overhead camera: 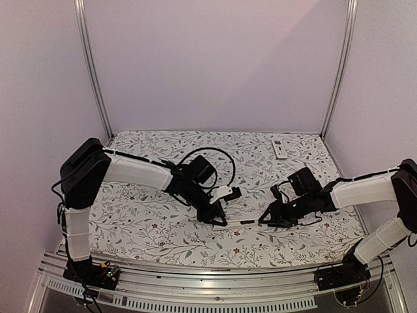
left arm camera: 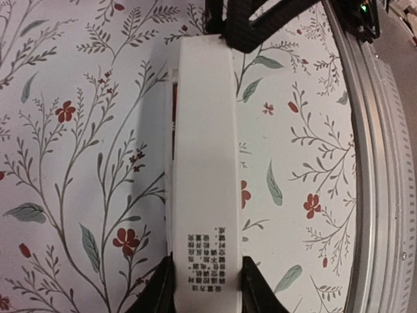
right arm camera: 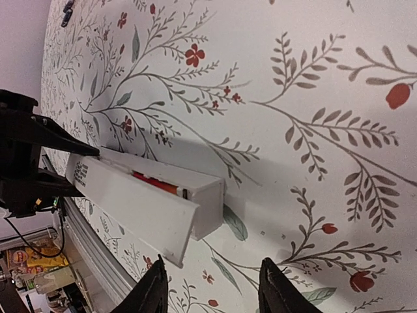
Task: Load the batteries into the remote control
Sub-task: Pick up the battery cover from the remote control without the battery cover.
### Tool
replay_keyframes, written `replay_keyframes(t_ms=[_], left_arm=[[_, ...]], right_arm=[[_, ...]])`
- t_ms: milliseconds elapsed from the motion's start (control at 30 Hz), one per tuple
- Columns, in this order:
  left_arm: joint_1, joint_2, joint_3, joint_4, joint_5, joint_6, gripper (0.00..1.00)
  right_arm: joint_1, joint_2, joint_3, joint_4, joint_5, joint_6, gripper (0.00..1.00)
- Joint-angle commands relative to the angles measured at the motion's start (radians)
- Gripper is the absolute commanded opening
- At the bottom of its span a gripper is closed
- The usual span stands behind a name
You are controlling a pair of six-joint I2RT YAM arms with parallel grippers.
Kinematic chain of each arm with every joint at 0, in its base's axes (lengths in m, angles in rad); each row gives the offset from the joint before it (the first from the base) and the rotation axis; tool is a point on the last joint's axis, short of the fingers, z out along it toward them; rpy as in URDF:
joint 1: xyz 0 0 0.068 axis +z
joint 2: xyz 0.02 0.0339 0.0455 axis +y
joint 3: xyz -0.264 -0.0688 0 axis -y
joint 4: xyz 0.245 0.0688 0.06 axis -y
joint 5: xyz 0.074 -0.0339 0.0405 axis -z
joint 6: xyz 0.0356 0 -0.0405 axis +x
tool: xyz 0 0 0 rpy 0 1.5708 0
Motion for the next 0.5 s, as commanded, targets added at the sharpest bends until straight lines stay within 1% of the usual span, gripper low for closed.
replay_keyframes(t_ms=[0,167,333,467], left_arm=[[-0.036,-0.064,-0.061,0.135,-0.077,0.053,0.17],[-0.055,-0.068,-0.083,0.145,-0.118,0.075,0.15],[-0.08,-0.09,-0.115,0.183,-0.198,0.087,0.15],[-0.085,-0.104,-0.127,0.211,-0.232,0.082,0.15]], right_arm=[[-0.074,-0.055,0.03,-0.043,-0.053,-0.07,0.47],[-0.115,-0.024,0.048,-0.034,-0.108,-0.085,0.49],[-0.119,0.027,0.07,0.014,-0.152,-0.091,0.49],[-0.118,0.044,0.072,0.029,-0.18,-0.092,0.49]])
